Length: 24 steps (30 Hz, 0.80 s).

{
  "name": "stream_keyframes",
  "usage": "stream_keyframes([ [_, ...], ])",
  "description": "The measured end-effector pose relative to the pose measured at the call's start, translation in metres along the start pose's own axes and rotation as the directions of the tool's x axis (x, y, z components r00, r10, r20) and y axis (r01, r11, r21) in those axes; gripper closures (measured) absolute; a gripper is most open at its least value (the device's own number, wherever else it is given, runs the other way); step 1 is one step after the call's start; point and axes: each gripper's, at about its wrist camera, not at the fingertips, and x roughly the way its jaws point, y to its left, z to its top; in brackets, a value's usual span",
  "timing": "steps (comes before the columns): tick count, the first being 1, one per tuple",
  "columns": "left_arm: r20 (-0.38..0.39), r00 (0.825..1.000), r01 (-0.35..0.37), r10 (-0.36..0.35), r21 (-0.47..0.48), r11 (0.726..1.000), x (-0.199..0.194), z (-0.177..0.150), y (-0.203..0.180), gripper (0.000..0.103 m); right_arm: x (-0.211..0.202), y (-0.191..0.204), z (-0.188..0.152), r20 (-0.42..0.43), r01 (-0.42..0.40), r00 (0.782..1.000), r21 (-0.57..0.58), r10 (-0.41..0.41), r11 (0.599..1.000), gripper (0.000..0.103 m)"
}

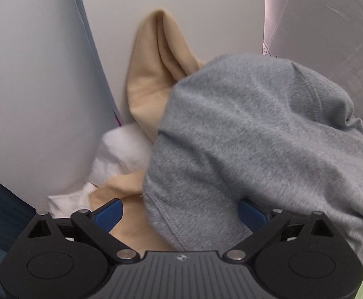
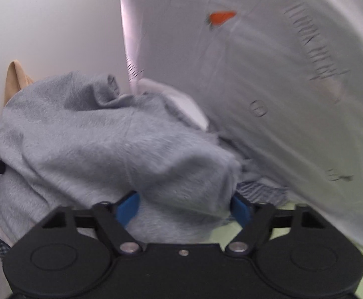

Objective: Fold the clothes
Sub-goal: 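Reach both grippers into the pile and grasp the grey hoodie, then pull the grey hoodie off the pile onto the open mat with both grippers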

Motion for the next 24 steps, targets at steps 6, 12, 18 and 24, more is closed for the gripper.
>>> stream_keyframes([
  [6,-0.033,0.989,0.143,-0.145,-0.066,0.987,0.005,-0.005,0.008,0.041,0.002,0.004,-0.010,0.010,-0.097,0.995,0.027,0.097,0.995,0.079],
  [12,-0.012,0.985,0.171,-0.171,-0.007,0.985,-0.020,-0.005,-0.013,0.103,-0.030,0.009,-0.017,0.135,-0.021,0.991,0.007,0.020,1.000,0.098],
  [18,0.063,0.969,0.229,-0.239,0.131,0.965,-0.074,-0.022,-0.034,0.103,-0.087,-0.010,-0.029,0.248,0.017,0.968,0.065,-0.032,0.998,0.098],
  [24,0.084,0.958,0.266,-0.276,0.107,0.958,-0.110,-0.046,-0.029,0.103,-0.134,-0.008,-0.058,0.298,0.081,0.949,0.081,-0.101,0.993,0.098],
])
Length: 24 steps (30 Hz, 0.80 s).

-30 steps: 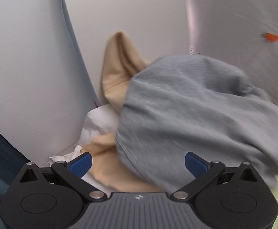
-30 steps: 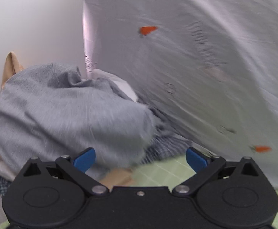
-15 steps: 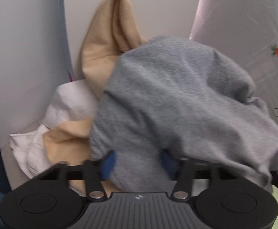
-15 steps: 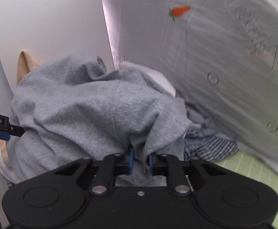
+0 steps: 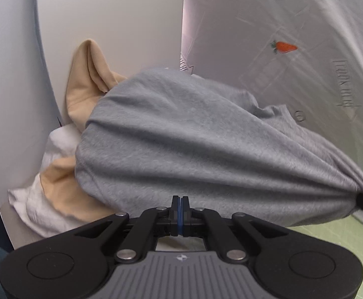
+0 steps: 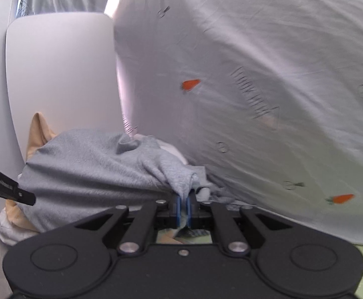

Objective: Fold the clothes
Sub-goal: 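Pull the grey hoodie off the pile onto the open mat with both grippers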

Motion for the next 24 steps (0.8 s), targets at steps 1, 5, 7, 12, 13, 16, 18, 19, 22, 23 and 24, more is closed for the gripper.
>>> stream_keyframes([
  [1,0.009,1.000,-0.009,0.009,0.008,1.000,-0.005,-0.003,0.000,0.103,-0.007,-0.005,-0.003,0.002,0.022,1.000,-0.001,-0.022,1.000,0.098],
  [5,0.013,0.999,-0.029,0.029,-0.002,1.000,-0.013,-0.015,0.007,0.103,-0.026,-0.037,-0.026,-0.044,0.129,0.991,0.007,-0.128,0.992,0.098],
  [7,0.002,1.000,-0.015,0.015,-0.026,1.000,-0.013,-0.019,0.013,0.101,-0.024,-0.060,-0.044,-0.118,0.192,0.976,0.055,-0.185,0.980,0.098],
  [12,-0.034,0.999,0.011,-0.012,-0.013,1.000,0.008,-0.022,0.011,0.065,0.012,-0.094,-0.089,-0.360,0.360,0.870,-0.006,-0.338,0.933,0.091],
  [13,-0.040,0.999,0.018,-0.018,-0.003,1.000,0.015,-0.021,0.009,0.059,0.017,-0.097,-0.092,-0.384,0.360,0.861,-0.006,-0.335,0.933,0.085],
  [16,-0.053,0.998,0.038,-0.038,-0.002,0.999,0.036,-0.018,0.003,0.043,0.025,-0.097,-0.091,-0.375,0.364,0.862,-0.010,-0.341,0.931,0.052],
  [18,-0.057,0.997,0.055,-0.056,-0.012,0.998,0.048,-0.015,0.000,0.042,0.034,-0.098,-0.084,-0.369,0.332,0.882,0.043,-0.294,0.942,0.045],
  [19,-0.058,0.996,0.073,-0.074,-0.016,0.997,0.053,-0.013,-0.001,0.040,0.042,-0.099,-0.081,-0.374,0.306,0.892,0.084,-0.254,0.948,0.038],
  [22,-0.060,0.994,0.095,-0.095,-0.015,0.995,0.067,-0.009,-0.006,0.026,0.070,-0.100,-0.091,-0.431,0.275,0.883,0.156,-0.186,0.949,0.024],
  [23,-0.062,0.994,0.084,-0.085,-0.017,0.996,0.072,-0.008,-0.008,0.026,0.080,-0.100,-0.096,-0.452,0.278,0.874,0.163,-0.179,0.947,0.023],
  [24,-0.068,0.995,0.075,-0.076,-0.017,0.997,0.077,-0.008,-0.009,0.027,0.090,-0.099,-0.102,-0.473,0.281,0.864,0.170,-0.172,0.945,0.023],
])
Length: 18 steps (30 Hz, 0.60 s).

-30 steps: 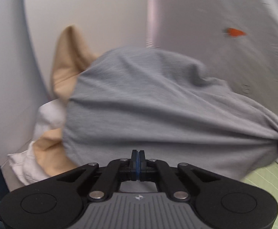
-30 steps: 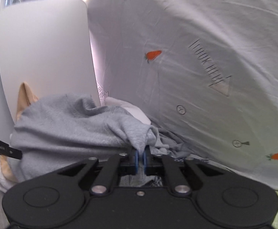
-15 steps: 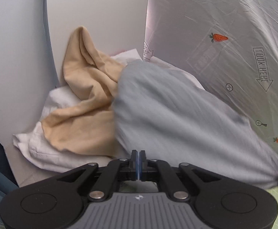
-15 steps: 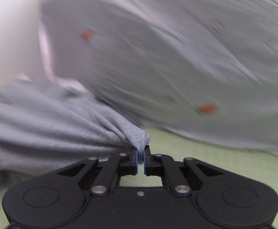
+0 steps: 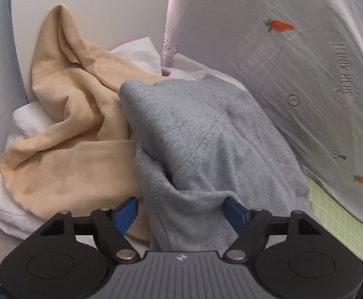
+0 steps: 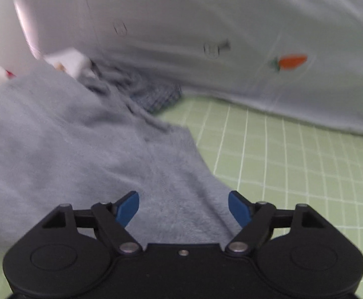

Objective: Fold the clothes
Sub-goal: 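Pull the grey hoodie off the pile onto the open mat with both grippers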

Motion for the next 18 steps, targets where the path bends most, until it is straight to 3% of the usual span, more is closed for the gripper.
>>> stream_keyframes([
  [2,-0.019,1.000,-0.010,0.010,0.003,1.000,0.007,0.001,-0.003,0.033,0.022,0.001,-0.003,-0.040,0.034,0.999,0.022,-0.033,0.999,0.023],
  [4,-0.036,0.999,-0.010,0.011,0.029,1.000,0.008,0.001,-0.008,0.062,0.033,0.000,-0.005,-0.056,0.027,0.998,0.006,-0.026,1.000,0.026],
  [5,-0.042,0.999,-0.026,0.029,0.060,0.998,0.008,0.000,-0.013,0.065,0.035,-0.001,-0.007,-0.065,0.007,0.998,0.004,-0.006,1.000,0.056],
  [7,-0.032,0.998,-0.056,0.060,0.124,0.991,0.003,-0.003,-0.023,0.078,0.037,-0.004,-0.010,-0.084,-0.036,0.996,0.000,0.036,0.999,0.102],
  [11,0.014,0.998,-0.066,0.064,0.181,0.981,-0.020,-0.013,-0.042,0.085,0.013,-0.002,-0.021,-0.011,0.007,1.000,-0.079,-0.008,0.997,0.102],
  [15,0.051,0.999,-0.009,-0.004,0.246,0.969,-0.051,-0.030,-0.073,0.087,-0.013,-0.025,-0.035,0.018,0.016,1.000,-0.055,-0.015,0.998,0.102],
  [18,0.035,0.997,0.060,-0.072,0.281,0.958,-0.070,-0.055,-0.104,0.088,-0.030,-0.048,-0.051,0.034,0.054,0.998,-0.059,-0.052,0.997,0.103],
])
